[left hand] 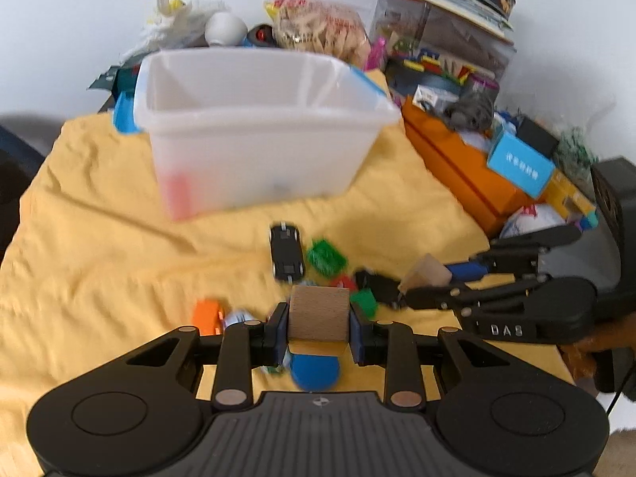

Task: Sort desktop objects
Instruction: 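Grasp a wooden cube with the left tool while the right tool grasps another wooden cube, then carry both wooden cubes over the clear bin and open both tools to drop them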

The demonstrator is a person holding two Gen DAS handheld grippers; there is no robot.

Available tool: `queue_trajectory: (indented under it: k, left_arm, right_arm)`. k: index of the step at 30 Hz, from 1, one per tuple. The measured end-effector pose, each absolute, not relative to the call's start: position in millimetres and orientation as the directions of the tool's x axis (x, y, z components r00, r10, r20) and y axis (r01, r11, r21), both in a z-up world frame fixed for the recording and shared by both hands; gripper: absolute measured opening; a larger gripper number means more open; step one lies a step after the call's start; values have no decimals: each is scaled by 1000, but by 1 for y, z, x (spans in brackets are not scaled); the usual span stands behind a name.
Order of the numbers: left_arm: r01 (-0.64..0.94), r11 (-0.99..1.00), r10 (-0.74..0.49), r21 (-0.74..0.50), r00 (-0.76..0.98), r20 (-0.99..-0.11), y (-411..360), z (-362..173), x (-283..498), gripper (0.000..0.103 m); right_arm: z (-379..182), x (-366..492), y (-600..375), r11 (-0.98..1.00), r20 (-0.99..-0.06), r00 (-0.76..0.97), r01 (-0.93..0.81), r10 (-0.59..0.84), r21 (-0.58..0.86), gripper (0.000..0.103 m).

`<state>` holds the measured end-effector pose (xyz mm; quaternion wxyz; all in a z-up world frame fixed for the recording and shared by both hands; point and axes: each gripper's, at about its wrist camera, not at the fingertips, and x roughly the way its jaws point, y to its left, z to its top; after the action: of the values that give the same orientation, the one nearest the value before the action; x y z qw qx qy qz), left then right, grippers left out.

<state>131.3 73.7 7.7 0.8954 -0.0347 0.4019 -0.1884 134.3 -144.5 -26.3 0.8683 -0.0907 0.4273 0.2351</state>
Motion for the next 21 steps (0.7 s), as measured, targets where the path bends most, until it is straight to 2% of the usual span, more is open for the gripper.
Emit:
queue_trajectory:
  k: [5, 10, 16, 21]
  left_arm:
    - [333, 926, -360, -176, 643, -676, 80, 29, 160, 33]
    - [348, 922, -378, -171, 709, -595, 88, 67, 196, 33]
    - [338, 935, -342, -105, 786, -515, 88, 100, 241, 33]
    - [259, 959, -277, -114, 778, -564, 91, 84, 290, 34]
  right_arm:
    - [-14, 146, -141, 882, -761, 560, -471, 329, 34, 33]
    - [7, 165, -136, 882, -719, 610, -471, 333, 10, 33]
    - [51, 203, -125, 895, -615, 714, -445, 335, -29, 33]
    - [73, 240, -112, 911, -559, 768, -410, 313, -53, 33]
